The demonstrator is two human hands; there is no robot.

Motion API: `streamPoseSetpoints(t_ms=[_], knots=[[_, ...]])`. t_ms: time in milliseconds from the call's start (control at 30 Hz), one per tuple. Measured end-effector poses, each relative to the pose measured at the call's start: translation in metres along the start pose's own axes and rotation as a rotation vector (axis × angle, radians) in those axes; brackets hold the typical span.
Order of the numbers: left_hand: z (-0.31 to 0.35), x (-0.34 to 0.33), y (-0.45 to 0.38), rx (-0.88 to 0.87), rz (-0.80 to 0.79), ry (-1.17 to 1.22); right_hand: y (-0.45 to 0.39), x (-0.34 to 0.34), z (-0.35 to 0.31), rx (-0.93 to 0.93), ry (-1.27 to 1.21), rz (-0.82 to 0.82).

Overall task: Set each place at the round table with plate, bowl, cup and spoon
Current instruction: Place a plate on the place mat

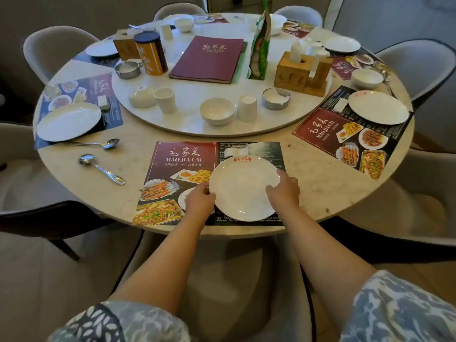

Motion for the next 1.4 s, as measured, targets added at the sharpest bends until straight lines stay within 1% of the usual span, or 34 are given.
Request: streamPoseSetpoints(t_ms=[100, 200, 300, 467, 600, 733, 867, 1067, 1133, 1233, 1300, 1400], knots=[[0.010, 0.003, -0.002, -0.085, 0.046, -0.023, -0.001, 0.001, 0.004, -0.054, -0.037, 0.060], [0.000, 0.012, -0.011, -0.061, 0.056, 0.058, 0.002, -0.008, 0.001, -0.072, -0.083, 0.062], [-0.003, 0.035, -0.021, -0.051, 0.078, 0.111, 0.010, -0.019, -0.018, -0.046, -0.156, 0.080], [-0.002, 0.091, -0.049, -0.118, 0.164, 0.034, 0.028, -0.058, -0.052, -0.079, -0.251, 0.042], [-0.004, 0.120, -0.076, -0.139, 0.146, 0.000, 0.041, -0.088, -0.066, -0.148, -0.287, 0.043], [-0.011, 0.130, -0.098, -0.144, 0.091, -0.023, 0.050, -0.107, -0.071, -0.189, -0.282, 0.085], [-0.013, 0.133, -0.114, -0.188, 0.058, -0.060, 0.057, -0.112, -0.075, -0.194, -0.272, 0.149], [-0.012, 0.132, -0.125, -0.306, 0.009, -0.147, 0.063, -0.112, -0.080, -0.189, -0.227, 0.208], [-0.014, 0.132, -0.129, -0.335, 0.021, -0.191, 0.062, -0.112, -0.081, -0.189, -0.193, 0.194], [-0.006, 0.138, -0.134, -0.368, 0.117, -0.231, 0.055, -0.105, -0.089, -0.164, -0.095, 0.205], [0.012, 0.136, -0.137, -0.413, 0.154, -0.228, 0.043, -0.102, -0.103, -0.113, -0.172, 0.206], [0.052, 0.117, -0.146, -0.485, 0.107, -0.110, 0.016, -0.100, -0.130, -0.107, -0.408, 0.153]])
Point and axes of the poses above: each hand's wrist, its own y-axis away from the middle knuckle, its own x-axis out of the back of the hand, z = x × y, the point moved 10 cm from there along -y, towards the middle knuckle, and after that the axes turned 11 degrees about z, right-handed, at the moved point
